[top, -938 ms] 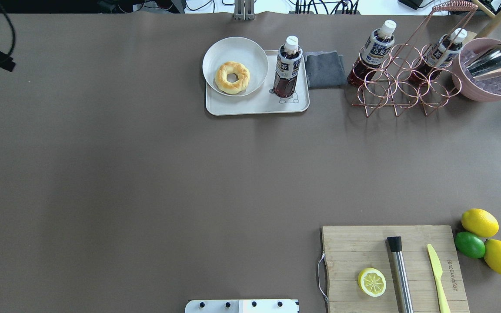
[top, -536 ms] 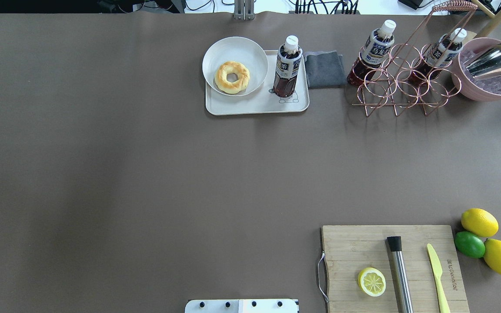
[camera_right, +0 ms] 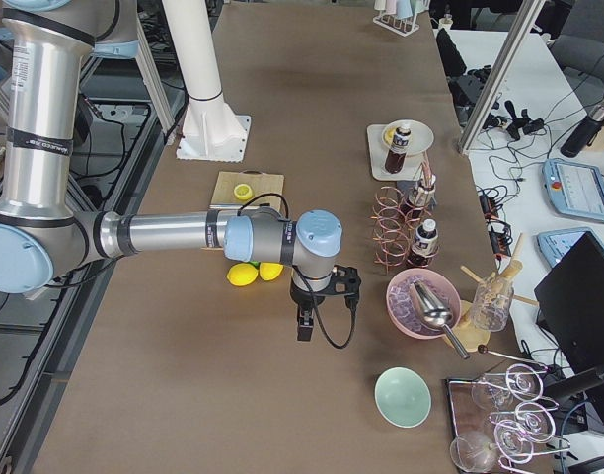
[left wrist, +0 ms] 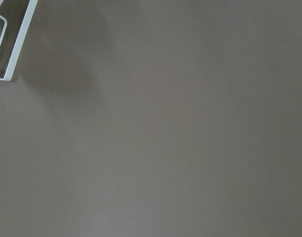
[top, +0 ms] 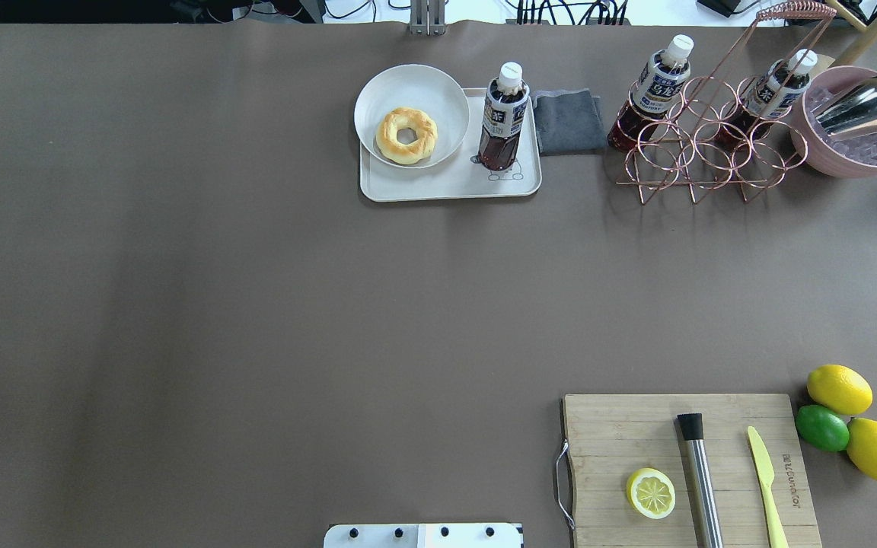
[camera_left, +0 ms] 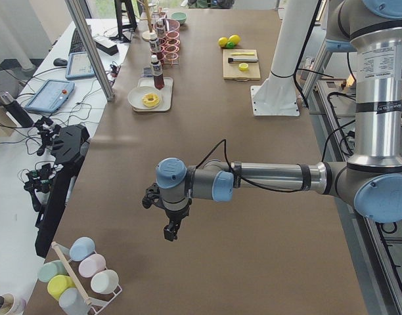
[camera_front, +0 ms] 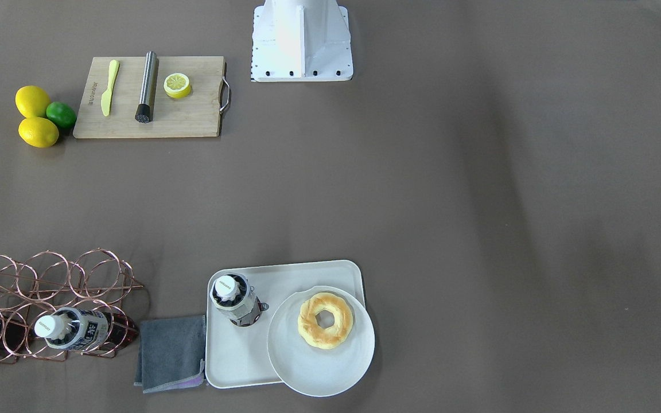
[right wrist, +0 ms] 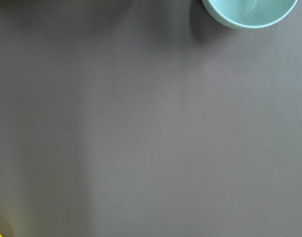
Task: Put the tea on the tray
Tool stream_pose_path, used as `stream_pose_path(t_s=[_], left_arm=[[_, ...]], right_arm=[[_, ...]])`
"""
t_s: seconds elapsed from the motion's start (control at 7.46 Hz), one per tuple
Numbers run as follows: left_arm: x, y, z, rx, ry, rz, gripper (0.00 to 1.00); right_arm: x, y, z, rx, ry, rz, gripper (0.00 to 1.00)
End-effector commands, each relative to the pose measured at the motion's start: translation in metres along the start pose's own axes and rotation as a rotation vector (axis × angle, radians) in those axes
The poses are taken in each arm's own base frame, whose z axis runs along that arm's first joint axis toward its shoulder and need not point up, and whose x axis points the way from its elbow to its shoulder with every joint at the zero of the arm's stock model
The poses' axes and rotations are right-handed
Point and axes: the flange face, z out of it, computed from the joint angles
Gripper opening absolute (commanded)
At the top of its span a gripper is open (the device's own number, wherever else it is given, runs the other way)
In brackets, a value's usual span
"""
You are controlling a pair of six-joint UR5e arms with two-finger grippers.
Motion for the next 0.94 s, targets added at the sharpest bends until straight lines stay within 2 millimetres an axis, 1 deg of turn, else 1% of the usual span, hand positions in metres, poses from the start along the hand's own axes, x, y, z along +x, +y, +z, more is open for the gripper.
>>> stream_pose_path(t_s=[0.0,0.13,0.4,0.54,0.67,0.8], left_arm=[[-0.008,0.011,0.01,-0.015,0.02,-0.03,0.98],[-0.013,0.014,0.005,0.0,0.037,-0.046,0.98],[-0.016,0.019,0.006,-0.006,0.065,-0.075,0.98],[-0.024,0.026,-0.001,-0.021,0.069,-0.126,0.98],[-0.028,0.027,-0.004,-0.046,0.078,-0.165,0.98],[-0.034,0.033,-0.009,-0.047,0.082,-0.192,0.98]], right_arm=[[0.0,-0.002,0.001,0.014,0.001,-0.01,1.0],[0.0,-0.003,0.0,0.017,0.001,-0.011,1.0],[-0.002,-0.004,-0.002,0.02,-0.001,-0.015,1.0],[-0.002,-0.005,-0.003,0.023,-0.001,-0.016,1.0],[-0.003,-0.005,-0.003,0.022,-0.001,-0.017,1.0],[-0.003,-0.005,-0.003,0.023,-0.001,-0.018,1.0]])
